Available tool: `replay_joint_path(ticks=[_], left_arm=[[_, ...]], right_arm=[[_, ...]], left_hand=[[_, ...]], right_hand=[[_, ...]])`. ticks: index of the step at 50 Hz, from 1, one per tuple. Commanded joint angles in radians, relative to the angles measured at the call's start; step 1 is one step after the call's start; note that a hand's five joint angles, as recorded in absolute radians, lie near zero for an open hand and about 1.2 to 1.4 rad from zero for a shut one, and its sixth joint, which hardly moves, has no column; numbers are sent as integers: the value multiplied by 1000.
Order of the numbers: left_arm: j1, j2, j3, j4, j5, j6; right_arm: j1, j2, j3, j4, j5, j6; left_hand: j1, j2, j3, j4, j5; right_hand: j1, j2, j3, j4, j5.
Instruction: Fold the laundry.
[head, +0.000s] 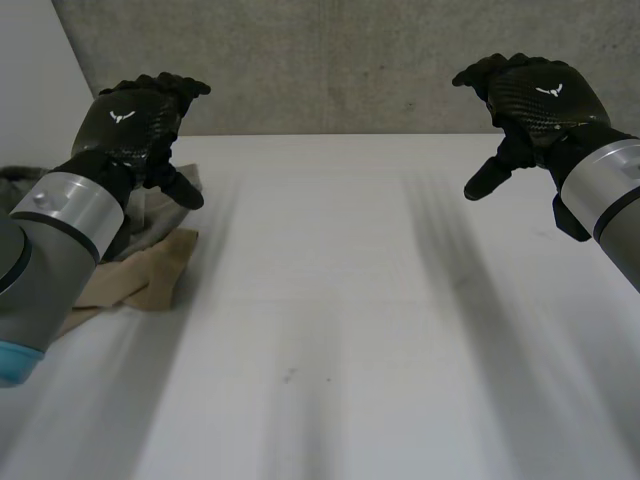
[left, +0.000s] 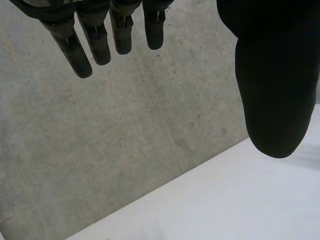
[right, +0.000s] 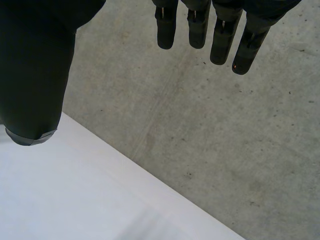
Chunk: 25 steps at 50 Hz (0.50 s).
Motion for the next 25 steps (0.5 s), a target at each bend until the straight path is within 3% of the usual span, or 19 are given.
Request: replay_joint_path(ticks=[1,9,15,22,25], left_arm=[[14,-117,88,8,-4,97],[198,-364,188,42,7,478],[280,-556,266,179,10,747],[367,-649,314,221,59,793],[367,-669,323,214,125,786]], right_arm=[[0,1,1,0,0,0],[0,1,2,0,-3,-1],[0,3,1,-2,-3,-3],[-1,44,-1,-2,-1,-9],[0,47,-1,-2,-1,-14]], left_hand=[[-26,-27,-31,-25,-47],[-26,-27,-31,-25,-47],[-26,-27,-31,-25,-47],[86,85,81,87,65],[429,428,424,430,408]], right_hand=[[-19,-40,-35,-52,-64],[-19,-40,-35,-52,-64],[-19,-40,-35,-52,-64],[-19,-40,-35,-52,-64],[-19,-40,-35,-52,-64]])
